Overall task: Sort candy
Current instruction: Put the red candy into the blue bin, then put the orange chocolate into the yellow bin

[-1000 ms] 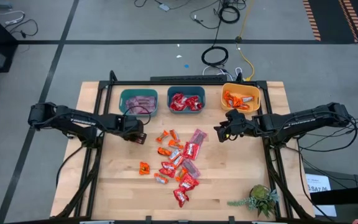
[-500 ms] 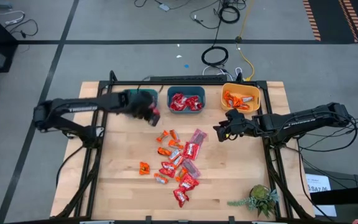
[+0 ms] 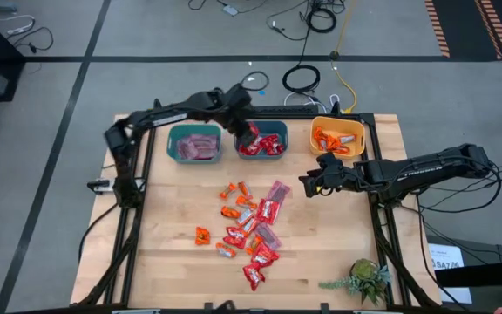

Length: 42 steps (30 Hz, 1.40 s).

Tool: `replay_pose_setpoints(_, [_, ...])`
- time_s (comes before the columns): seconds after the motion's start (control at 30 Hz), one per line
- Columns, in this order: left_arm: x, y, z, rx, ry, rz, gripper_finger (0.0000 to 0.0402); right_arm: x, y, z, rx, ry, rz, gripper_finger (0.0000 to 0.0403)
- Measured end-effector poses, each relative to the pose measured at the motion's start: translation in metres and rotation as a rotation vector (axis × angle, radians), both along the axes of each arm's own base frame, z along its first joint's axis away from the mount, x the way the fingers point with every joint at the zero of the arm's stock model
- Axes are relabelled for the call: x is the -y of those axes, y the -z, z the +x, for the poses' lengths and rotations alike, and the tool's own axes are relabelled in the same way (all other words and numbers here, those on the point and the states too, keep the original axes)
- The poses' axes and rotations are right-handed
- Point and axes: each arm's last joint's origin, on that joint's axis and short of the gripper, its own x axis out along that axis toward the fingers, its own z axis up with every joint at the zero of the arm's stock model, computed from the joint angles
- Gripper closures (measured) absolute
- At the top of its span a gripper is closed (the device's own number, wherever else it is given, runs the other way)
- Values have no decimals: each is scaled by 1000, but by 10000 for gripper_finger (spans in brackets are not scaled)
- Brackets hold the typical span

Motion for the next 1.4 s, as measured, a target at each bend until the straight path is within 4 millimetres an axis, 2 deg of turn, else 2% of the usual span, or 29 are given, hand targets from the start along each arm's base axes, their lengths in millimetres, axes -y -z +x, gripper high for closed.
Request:
replay_pose_setpoints(0.17, [-5, 15, 18, -5, 58, -37, 331, 0, 0, 0, 8, 16, 15, 195])
replay_pose_setpoints(0.37, [-14, 27, 19, -32, 39, -48, 297, 0, 0, 0, 16, 32, 32, 195])
replay_pose_setpoints(0.67, [-20, 17, 7, -49, 30, -38, 292, 0, 0, 0, 11, 30, 28, 195])
replay_pose_setpoints(0.97, [-18, 19, 1, -109, -4, -71, 292, 0, 1, -1, 5, 23, 25, 195])
replay_pose_setpoints(1.3, [-21, 17, 5, -56, -12, -53, 290, 0, 1, 0, 3, 16, 26, 195])
replay_pose_setpoints(1.4, [-25, 17, 4, -49, -45, -56, 277, 0, 1, 0, -2, 7, 17, 195])
